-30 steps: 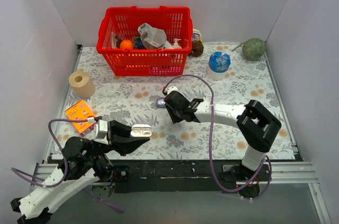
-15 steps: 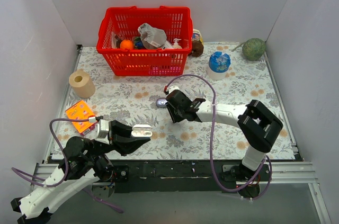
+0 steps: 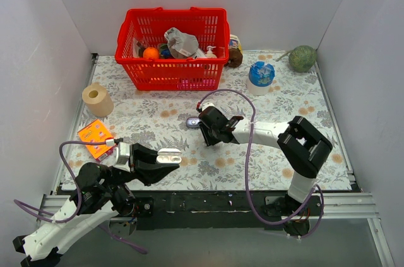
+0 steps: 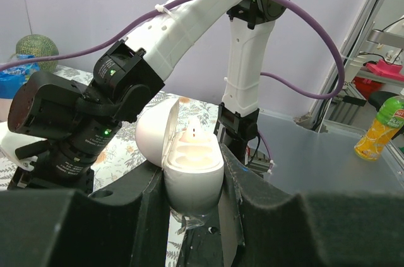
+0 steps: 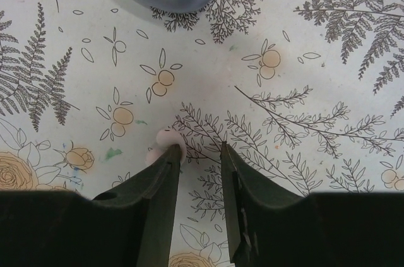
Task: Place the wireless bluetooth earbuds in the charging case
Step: Pick up the earbud from the center of the board.
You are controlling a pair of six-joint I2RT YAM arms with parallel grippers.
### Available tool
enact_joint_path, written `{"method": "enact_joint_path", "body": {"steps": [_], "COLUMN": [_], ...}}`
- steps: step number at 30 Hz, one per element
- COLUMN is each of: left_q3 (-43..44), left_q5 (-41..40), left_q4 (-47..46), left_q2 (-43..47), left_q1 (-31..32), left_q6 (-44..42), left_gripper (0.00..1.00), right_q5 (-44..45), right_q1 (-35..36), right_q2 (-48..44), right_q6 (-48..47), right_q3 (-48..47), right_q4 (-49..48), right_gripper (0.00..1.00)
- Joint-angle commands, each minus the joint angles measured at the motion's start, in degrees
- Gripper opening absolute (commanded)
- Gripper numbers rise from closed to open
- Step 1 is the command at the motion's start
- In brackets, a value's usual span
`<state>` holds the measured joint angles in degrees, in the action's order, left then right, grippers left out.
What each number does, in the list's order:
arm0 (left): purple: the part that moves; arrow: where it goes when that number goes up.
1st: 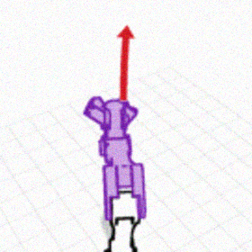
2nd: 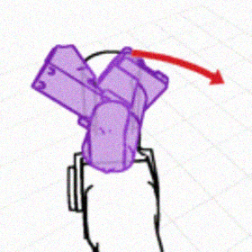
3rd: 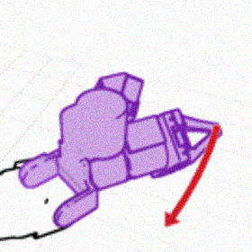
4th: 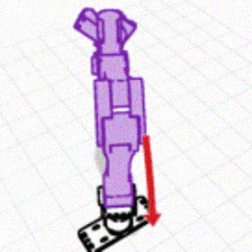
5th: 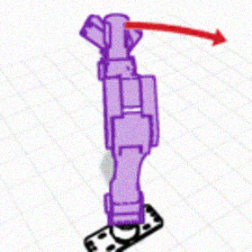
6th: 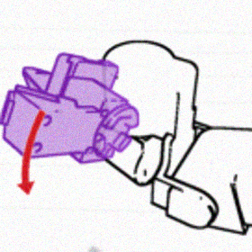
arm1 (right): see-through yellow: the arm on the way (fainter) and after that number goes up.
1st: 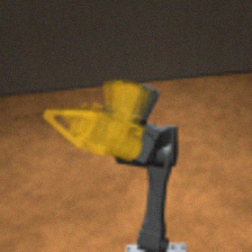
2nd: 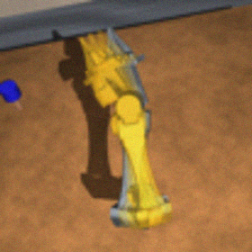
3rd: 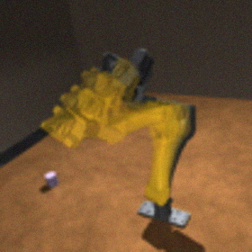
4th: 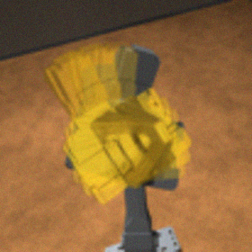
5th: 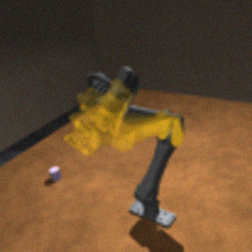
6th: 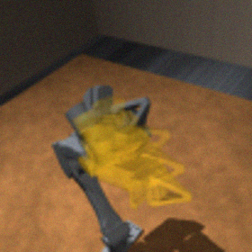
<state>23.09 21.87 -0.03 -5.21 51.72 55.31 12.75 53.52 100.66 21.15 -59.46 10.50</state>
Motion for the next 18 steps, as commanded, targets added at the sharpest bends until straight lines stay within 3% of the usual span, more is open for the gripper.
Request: {"method": "enact_joint_path", "body": {"steps": [1,10,18], "left_q3": [-0.2,-0.9,-0.9], "left_q5": [0.0,0.0,-0.2], "left_q4": [-0.6,-1.1,-0.9], "left_q2": [-0.9,-0.8,-0.2], "left_q1": [0.1,0.1,0.1], "left_q6": [-0.2,-0.1,-0.3], "left_gripper": [0.0,0.0,0.0], "right_q5": [-3.2,-4.1,1.0], "right_q1": [0.3,0.4,0.1], "right_q2": [1.3,1.6,-1.3], "right_q6": [0.9,1.4,4.1], "right_q3": [-0.9,-1.7,-2.5], "right_q4": [-0.4,-0.1,1.4], "right_gripper": [0.41,0.42,0.44]}}
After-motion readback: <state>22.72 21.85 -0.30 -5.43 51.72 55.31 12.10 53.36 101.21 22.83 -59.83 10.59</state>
